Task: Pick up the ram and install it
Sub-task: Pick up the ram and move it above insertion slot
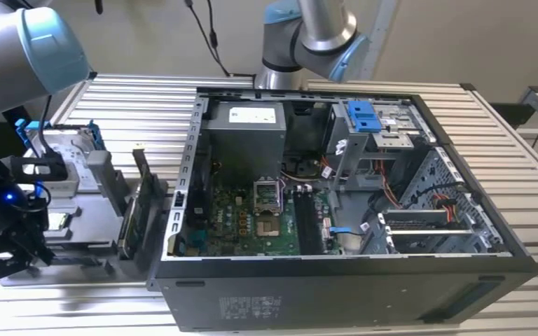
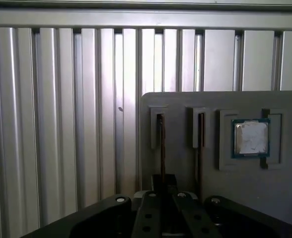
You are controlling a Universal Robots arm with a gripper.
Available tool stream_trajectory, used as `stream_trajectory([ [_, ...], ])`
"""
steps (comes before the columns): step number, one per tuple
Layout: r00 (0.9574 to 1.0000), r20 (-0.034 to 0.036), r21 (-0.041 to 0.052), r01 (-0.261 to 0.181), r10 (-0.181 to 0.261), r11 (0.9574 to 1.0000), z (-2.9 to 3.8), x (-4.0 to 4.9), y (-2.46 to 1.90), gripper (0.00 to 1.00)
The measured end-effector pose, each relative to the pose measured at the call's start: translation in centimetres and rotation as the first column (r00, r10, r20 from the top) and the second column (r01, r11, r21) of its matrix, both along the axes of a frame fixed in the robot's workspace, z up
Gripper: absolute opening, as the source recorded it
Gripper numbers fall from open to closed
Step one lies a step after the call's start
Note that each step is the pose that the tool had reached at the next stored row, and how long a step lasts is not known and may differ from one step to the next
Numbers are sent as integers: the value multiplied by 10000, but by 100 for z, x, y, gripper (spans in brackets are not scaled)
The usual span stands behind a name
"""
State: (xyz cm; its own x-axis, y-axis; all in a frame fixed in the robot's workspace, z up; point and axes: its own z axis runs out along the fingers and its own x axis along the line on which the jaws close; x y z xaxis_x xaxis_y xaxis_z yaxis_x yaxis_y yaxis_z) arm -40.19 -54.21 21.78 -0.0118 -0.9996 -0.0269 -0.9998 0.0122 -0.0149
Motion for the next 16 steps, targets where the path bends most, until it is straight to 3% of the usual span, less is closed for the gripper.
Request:
stream_trajectory([
  [16,10000,-1,-1,1,-1,10000,226,0,0,14],
])
